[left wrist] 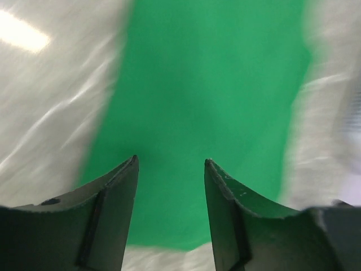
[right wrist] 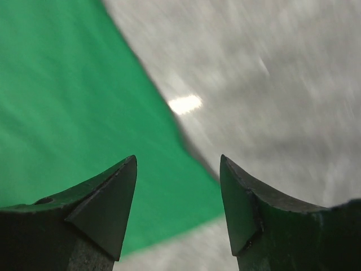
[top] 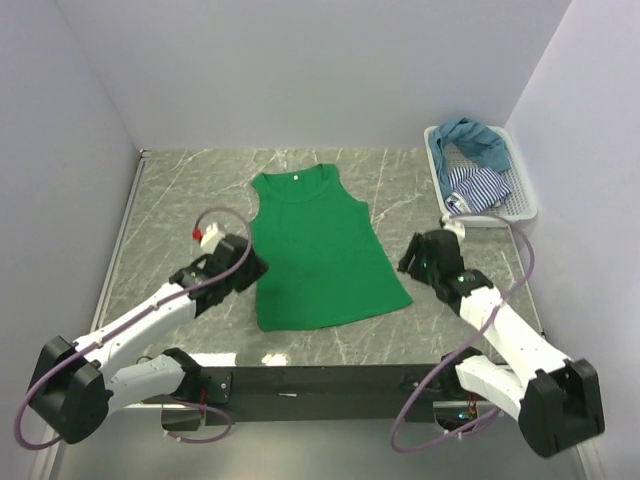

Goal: Fold and stack the tank tops

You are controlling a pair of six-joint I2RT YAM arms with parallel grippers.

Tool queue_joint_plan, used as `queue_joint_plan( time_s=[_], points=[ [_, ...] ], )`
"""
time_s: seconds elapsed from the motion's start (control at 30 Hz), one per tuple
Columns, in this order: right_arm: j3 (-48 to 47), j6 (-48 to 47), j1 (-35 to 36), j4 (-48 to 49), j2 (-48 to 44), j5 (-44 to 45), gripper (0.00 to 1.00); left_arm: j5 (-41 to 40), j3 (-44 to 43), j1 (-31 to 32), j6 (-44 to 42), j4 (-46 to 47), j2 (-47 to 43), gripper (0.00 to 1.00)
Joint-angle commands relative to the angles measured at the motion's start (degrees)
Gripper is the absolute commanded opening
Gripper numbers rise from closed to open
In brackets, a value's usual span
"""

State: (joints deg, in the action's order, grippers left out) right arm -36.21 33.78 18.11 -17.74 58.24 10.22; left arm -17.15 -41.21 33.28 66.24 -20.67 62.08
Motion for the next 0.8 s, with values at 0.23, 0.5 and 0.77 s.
queue_joint_plan(
  time_s=[0.23, 0.5, 0.77],
  points=[
    [9.2, 5.4, -0.3, -0.4, -4.9, 0.8, 0.65, -3.4, 12.0, 5.4, 13.7, -9.7, -8.9, 0.53],
    [10.5, 8.8, -0.3, 0.9, 1.0, 1.0, 0.59, 2.0, 14.8, 5.8, 10.0, -4.7, -6.3, 0.52],
    [12.7, 10.8, -0.3, -1.5, -1.7, -1.1, 0.53, 2.7, 15.2, 7.8, 9.6, -3.7, -3.3, 0.52]
  ],
)
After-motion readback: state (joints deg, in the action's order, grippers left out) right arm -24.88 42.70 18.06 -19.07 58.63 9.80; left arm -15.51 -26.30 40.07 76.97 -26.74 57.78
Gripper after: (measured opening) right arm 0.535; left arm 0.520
